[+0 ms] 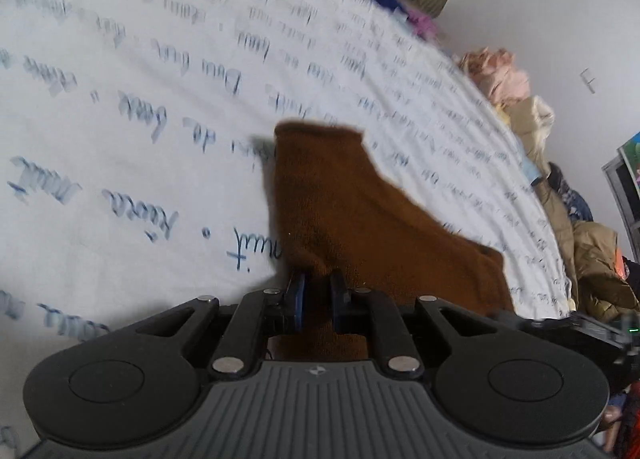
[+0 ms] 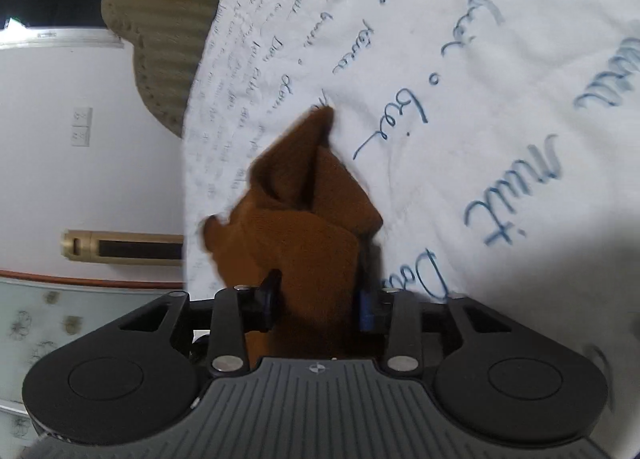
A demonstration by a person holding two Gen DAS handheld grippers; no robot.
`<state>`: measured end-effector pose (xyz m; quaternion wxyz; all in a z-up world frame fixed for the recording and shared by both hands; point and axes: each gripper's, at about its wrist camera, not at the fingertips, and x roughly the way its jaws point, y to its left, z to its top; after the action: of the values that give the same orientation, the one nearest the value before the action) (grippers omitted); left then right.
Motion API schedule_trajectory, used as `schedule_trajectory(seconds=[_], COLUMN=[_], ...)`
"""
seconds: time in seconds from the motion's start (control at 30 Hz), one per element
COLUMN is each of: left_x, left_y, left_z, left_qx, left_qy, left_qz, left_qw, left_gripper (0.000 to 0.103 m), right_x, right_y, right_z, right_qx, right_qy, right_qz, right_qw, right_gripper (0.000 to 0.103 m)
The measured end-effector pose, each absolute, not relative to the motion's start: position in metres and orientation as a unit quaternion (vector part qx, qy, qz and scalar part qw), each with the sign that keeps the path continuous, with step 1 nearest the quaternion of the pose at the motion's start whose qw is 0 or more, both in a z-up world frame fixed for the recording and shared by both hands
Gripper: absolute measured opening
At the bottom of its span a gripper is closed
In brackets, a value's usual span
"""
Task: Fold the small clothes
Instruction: 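Lay the held sweater edge down on the bed and open both tools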
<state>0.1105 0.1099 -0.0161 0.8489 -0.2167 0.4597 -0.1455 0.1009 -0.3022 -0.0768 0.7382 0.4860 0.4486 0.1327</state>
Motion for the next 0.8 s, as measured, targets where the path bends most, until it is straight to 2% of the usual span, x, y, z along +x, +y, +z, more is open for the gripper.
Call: schedule_trajectory(seconds=[0.13,0.23,0.37,0.5,0.53,0.57,0.6,0.63,0.67,0.7,0.8], left_x=[0.073,0.042,0.019,0.012,0.012,0.012,0.011,0.011,0.01,0.009,0.007], left_y=[0.095,0.074,0.052,0.041,0.04,0.039,0.038,0.037,0.038,0.039,0.044], left_z=[0.024,0.042,0.041,0.015,0.007,0.001,-0.005,-0.01,-0.012,-0.012,-0.009], left_qx=[-0.118,-0.051,-0.018,-0.003,-0.007,-0.007,-0.004,0.002,0.008,0.013,0.008], left_qy=[0.399,0.373,0.383,0.404,0.408,0.408,0.407,0.403,0.397,0.39,0.387], left_qz=[-0.142,-0.141,-0.13,-0.097,-0.093,-0.084,-0.069,-0.049,-0.025,-0.005,-0.008], left_qw=[0.898,0.916,0.915,0.91,0.908,0.909,0.911,0.914,0.917,0.921,0.922], left_gripper=[0.012,0.012,0.013,0.02,0.022,0.03,0.048,0.062,0.083,0.087,0.087], right_x=[0.062,0.034,0.002,-0.018,-0.023,-0.025,-0.027,-0.03,-0.029,-0.031,-0.046], right_y=[-0.291,-0.254,-0.19,-0.157,-0.152,-0.15,-0.155,-0.155,-0.146,-0.143,-0.132], right_z=[0.01,0.05,0.053,0.019,0.009,-0.001,-0.011,-0.014,-0.012,-0.014,0.0], right_qx=[0.363,0.281,0.164,0.098,0.088,0.084,0.087,0.089,0.083,0.072,0.048], right_qy=[0.385,0.369,0.376,0.402,0.407,0.405,0.397,0.389,0.389,0.39,0.374], right_qz=[0.145,0.188,0.184,0.134,0.121,0.119,0.126,0.135,0.141,0.139,0.144], right_qw=[0.836,0.866,0.893,0.9,0.901,0.903,0.905,0.907,0.907,0.907,0.915], right_gripper=[0.047,0.05,0.05,0.05,0.053,0.057,0.067,0.077,0.081,0.083,0.083])
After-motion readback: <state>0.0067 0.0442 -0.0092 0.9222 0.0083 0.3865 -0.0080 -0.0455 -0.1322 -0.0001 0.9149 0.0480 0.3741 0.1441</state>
